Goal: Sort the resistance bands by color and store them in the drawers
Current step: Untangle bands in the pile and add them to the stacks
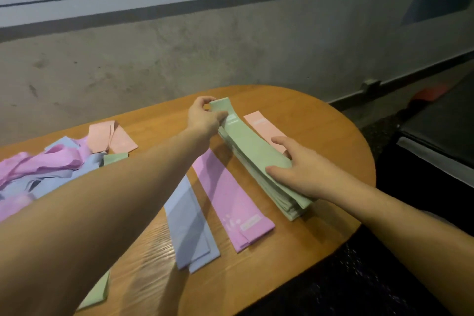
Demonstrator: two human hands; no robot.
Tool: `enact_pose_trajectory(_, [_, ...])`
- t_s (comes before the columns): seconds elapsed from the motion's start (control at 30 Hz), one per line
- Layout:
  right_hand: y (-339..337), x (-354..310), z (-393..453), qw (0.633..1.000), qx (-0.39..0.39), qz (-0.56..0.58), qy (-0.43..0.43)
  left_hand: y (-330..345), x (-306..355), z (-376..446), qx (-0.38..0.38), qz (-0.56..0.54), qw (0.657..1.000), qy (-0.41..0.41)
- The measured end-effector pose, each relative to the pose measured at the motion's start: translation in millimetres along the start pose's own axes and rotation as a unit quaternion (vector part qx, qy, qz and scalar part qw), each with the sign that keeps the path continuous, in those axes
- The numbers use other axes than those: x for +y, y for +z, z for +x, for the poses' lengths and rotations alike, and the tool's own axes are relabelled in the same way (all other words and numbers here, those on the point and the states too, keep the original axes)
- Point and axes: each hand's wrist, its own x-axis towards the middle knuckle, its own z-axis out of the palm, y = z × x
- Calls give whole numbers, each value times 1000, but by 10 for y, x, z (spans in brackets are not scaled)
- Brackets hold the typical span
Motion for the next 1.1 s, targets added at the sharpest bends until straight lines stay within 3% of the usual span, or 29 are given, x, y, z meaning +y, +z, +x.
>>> enact_pose_trajectory(0.33, [74,75,274,986,-41,-163,-2,119,-301,402,-10,185,982,47])
enact_pose_trajectory(0.57, [104,126,244,970,-35,-241,-14,97,-471,480,19,306,945,112])
enact_pose_trajectory(0.8, [124,182,181,973,-27,-229,-25,80,-415,495,-58,317,941,99])
enact_pose_trajectory(1.1, [136,176,52,967,-5,-249,-43,62,-353,435,-86,343,929,110])
